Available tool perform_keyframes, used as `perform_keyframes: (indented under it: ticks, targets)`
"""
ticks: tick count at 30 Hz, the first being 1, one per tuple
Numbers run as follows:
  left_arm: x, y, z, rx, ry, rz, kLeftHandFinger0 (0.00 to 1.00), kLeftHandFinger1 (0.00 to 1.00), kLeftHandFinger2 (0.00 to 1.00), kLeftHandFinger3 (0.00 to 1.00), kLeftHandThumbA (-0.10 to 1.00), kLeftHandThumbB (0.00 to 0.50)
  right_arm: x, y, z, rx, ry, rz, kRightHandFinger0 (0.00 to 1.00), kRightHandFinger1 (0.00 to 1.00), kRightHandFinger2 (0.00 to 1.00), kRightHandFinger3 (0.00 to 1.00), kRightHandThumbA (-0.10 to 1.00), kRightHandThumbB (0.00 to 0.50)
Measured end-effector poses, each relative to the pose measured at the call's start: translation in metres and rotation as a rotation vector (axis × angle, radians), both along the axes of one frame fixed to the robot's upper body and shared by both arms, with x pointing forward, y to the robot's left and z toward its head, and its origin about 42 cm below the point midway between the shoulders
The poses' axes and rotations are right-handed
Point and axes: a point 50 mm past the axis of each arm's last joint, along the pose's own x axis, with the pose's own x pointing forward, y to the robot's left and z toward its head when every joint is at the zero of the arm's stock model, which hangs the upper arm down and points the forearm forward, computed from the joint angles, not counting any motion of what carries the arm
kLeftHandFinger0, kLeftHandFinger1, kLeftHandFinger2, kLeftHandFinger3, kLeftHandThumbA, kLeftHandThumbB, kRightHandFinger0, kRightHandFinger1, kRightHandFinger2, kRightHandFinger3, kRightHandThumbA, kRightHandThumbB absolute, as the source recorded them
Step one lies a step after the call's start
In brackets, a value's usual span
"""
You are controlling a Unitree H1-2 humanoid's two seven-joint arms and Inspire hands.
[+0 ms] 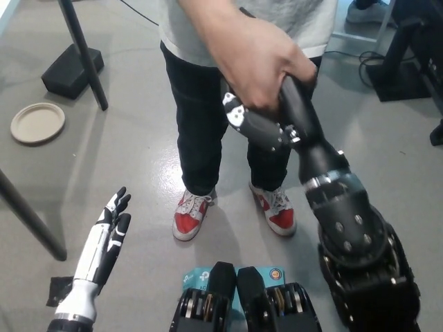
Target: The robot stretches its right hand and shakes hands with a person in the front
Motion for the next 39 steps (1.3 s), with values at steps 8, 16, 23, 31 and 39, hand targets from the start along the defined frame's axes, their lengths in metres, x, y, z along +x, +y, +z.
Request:
perform_keyframes:
  ticks: [8,16,23,31,39]
  targets:
    - [0.000,0.000,0.000,0.000,0.000,0.000,1.00,1.00,1.00,1.00,1.00,0.024,-0.030,-0.010,0.012,0.017,-0.011,0.011,1.00,1.00,1.00,1.00,0.25,0.205]
    - [0.001,-0.001,0.001,0.001,-0.005,-0.004,1.00,1.00,1.00,1.00,1.00,0.014,0.044,0.002,0.001,-0.094,0.186,0.000,1.00,1.00,1.00,1.00,0.37,0.230]
    - [0.001,-0.001,0.001,0.001,-0.005,-0.005,1.00,1.00,1.00,1.00,1.00,0.015,0.102,0.012,-0.042,-0.190,0.408,-0.045,1.00,1.00,1.00,1.00,0.34,0.249]
    - [0.003,-0.001,0.005,0.002,-0.017,-0.010,1.00,1.00,1.00,1.00,1.00,0.030,0.114,0.013,-0.052,-0.204,0.439,-0.048,1.00,1.00,1.00,1.00,0.73,0.488]
    - [0.004,-0.001,0.006,0.006,-0.016,-0.013,1.00,1.00,1.00,1.00,1.00,0.024,0.089,0.015,-0.023,-0.256,0.256,-0.002,1.00,1.00,1.00,1.00,0.85,0.500]
